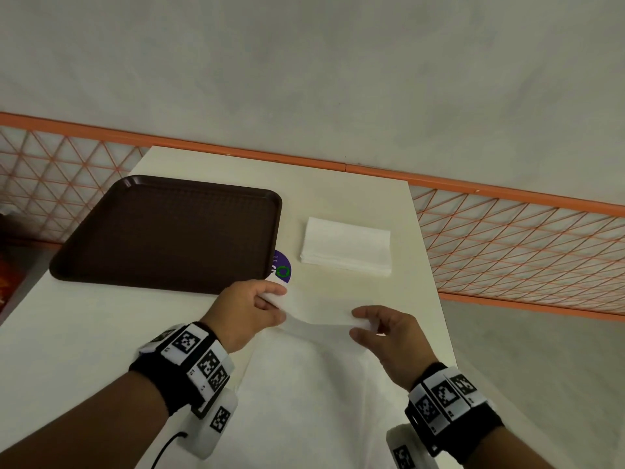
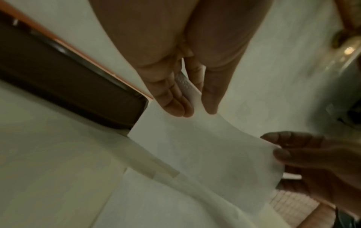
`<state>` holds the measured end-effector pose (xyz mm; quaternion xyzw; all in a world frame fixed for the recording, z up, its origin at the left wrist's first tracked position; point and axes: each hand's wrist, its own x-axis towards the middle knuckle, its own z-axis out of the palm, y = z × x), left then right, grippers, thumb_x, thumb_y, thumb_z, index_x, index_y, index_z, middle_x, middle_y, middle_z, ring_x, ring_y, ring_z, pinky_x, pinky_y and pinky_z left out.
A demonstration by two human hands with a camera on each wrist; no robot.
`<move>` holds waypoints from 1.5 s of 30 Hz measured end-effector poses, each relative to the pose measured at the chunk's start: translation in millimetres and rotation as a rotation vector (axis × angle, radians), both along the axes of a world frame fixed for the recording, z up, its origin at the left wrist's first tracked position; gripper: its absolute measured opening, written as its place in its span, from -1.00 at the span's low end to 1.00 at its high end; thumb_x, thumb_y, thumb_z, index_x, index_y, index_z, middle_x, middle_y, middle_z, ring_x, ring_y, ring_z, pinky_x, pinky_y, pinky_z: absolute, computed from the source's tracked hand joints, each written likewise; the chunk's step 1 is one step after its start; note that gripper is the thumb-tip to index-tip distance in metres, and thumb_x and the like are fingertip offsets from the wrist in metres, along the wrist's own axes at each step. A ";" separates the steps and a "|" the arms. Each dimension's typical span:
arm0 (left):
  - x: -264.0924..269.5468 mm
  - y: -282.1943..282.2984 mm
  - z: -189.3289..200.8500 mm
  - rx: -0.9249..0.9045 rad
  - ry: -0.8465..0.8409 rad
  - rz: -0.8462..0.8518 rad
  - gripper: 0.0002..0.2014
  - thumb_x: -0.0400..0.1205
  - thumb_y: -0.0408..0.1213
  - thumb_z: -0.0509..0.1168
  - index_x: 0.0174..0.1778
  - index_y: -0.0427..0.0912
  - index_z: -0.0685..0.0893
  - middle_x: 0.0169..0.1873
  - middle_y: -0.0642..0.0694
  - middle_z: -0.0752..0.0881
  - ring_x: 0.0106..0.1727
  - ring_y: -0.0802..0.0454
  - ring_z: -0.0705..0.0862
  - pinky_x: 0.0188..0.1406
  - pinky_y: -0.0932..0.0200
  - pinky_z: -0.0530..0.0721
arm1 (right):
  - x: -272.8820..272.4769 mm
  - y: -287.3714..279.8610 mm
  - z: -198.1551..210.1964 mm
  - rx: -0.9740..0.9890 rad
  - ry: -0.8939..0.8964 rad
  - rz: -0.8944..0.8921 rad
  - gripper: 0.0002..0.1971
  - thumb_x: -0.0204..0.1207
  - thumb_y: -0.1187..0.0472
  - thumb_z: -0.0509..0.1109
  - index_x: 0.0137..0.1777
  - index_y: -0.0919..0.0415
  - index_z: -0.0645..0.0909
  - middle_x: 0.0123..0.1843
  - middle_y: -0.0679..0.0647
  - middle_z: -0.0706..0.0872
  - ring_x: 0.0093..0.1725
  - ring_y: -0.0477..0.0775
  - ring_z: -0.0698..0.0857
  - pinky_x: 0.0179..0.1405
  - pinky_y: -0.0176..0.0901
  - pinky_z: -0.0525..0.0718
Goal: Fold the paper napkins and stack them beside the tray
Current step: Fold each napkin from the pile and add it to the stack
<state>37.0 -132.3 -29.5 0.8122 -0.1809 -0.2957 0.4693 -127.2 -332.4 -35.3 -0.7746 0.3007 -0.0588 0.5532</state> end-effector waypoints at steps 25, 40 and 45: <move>-10.5 -5.7 -22.6 0.000 -0.167 -0.003 -0.91 0.63 -0.18 0.36 -0.12 -0.07 0.75 -0.17 0.09 0.78 -0.04 0.21 0.70 -0.04 0.41 0.58 | 1.6 -12.6 -6.6 -0.023 0.057 -0.031 -0.86 0.55 0.14 0.47 -0.24 0.08 0.74 -0.37 -0.14 0.74 -0.35 -0.18 0.64 -0.28 -0.27 0.58; -2.6 -13.6 -75.3 0.306 0.066 0.093 -0.84 0.55 -0.28 0.44 0.04 -0.14 0.71 -0.09 -0.12 0.76 -0.06 -0.08 0.75 0.03 -0.01 0.76 | 19.6 -21.3 -49.7 -0.149 0.491 -0.024 -0.86 0.55 0.17 0.32 -0.23 0.06 0.65 -0.19 0.05 0.72 -0.21 0.05 0.66 -0.36 -0.28 0.54; 1.3 -15.2 -75.6 0.337 -0.019 0.091 -0.86 0.56 -0.33 0.41 0.03 -0.14 0.72 -0.17 -0.06 0.76 -0.10 -0.04 0.74 0.04 0.03 0.75 | 17.4 -29.0 -52.5 -0.250 0.500 -0.013 -0.85 0.56 0.16 0.36 0.09 0.09 0.68 -0.10 0.00 0.71 -0.10 0.07 0.70 -0.06 -0.12 0.72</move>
